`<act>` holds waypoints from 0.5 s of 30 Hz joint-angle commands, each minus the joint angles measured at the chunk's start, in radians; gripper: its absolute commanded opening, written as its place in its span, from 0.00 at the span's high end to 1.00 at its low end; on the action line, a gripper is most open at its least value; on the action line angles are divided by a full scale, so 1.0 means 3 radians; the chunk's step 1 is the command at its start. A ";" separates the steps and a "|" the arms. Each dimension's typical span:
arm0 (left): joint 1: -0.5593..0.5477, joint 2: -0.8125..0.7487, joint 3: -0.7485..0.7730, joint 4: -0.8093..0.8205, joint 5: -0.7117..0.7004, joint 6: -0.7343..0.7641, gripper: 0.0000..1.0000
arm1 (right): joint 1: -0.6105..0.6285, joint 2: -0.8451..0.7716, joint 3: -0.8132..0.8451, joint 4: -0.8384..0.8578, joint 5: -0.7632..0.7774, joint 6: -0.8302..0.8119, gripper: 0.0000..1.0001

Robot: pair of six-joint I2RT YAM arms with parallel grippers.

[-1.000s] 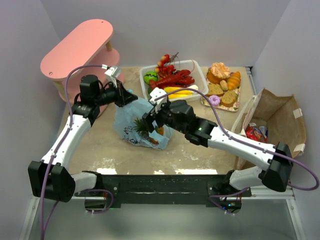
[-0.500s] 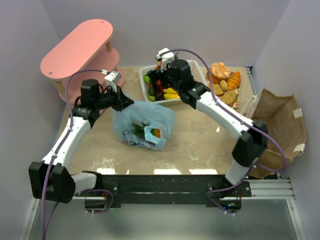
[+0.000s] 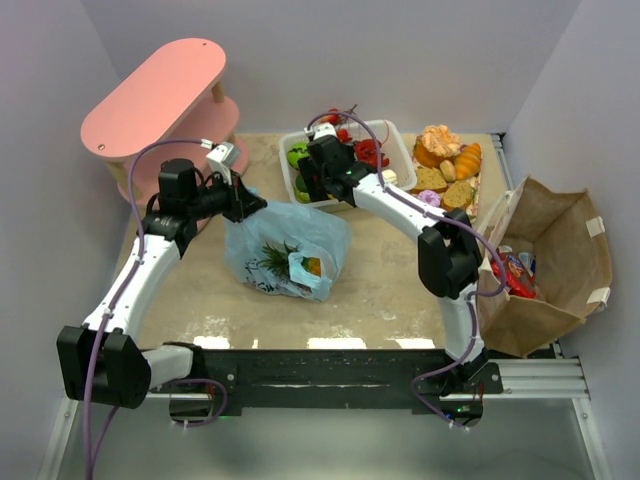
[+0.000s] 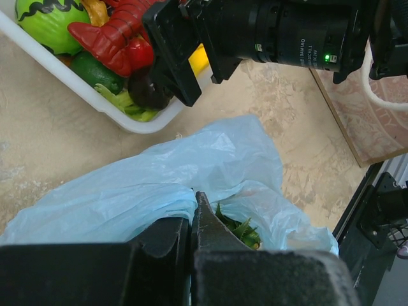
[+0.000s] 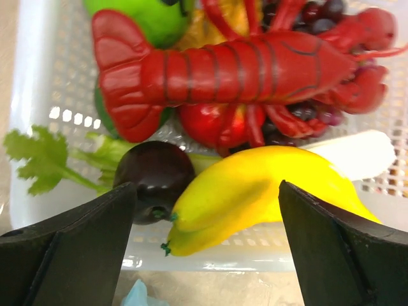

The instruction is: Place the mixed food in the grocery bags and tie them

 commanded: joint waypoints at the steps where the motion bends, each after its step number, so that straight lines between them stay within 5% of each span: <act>1: 0.0042 -0.0093 -0.0047 0.0154 0.0120 -0.0010 1.00 | 0.0112 -0.0048 0.0143 -0.0055 0.0812 0.0304 0.04; 15: 0.0052 -0.0093 -0.0083 0.0221 0.0207 -0.0061 1.00 | 0.0265 0.0473 0.0536 -0.0239 0.1825 0.0524 0.02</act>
